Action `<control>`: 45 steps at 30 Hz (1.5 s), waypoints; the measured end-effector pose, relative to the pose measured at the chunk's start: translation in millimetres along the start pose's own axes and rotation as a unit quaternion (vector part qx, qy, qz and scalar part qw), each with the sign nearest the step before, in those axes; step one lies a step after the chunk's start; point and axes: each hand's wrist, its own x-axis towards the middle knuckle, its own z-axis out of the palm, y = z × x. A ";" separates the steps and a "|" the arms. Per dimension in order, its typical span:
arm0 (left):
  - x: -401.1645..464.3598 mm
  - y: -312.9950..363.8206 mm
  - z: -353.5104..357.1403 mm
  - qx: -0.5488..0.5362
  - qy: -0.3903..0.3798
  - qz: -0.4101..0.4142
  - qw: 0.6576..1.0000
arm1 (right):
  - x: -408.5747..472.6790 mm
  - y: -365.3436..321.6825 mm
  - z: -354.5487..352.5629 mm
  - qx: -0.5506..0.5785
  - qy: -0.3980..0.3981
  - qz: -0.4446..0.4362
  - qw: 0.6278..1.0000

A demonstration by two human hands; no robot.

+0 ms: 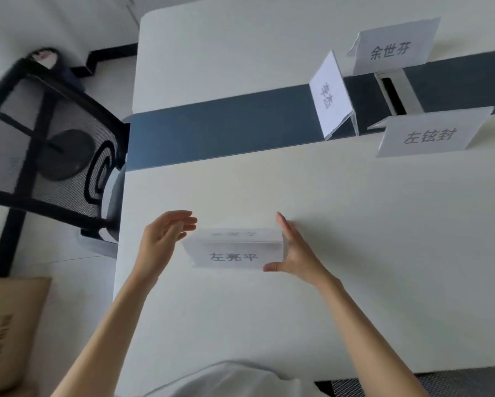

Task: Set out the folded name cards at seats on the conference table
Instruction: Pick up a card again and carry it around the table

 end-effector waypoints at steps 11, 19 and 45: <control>-71.5 -75.3 -33.3 -0.051 -0.085 -0.068 0.993 | -38.8 -3.2 77.8 -0.018 0.149 0.027 0.988; -85.8 -127.8 -93.8 -0.010 -0.219 -0.047 0.975 | -110.8 -30.8 207.3 0.284 0.320 0.112 0.897; -298.5 -174.6 24.4 0.237 -0.726 0.181 0.620 | -411.4 -49.7 538.4 0.440 0.768 0.348 0.311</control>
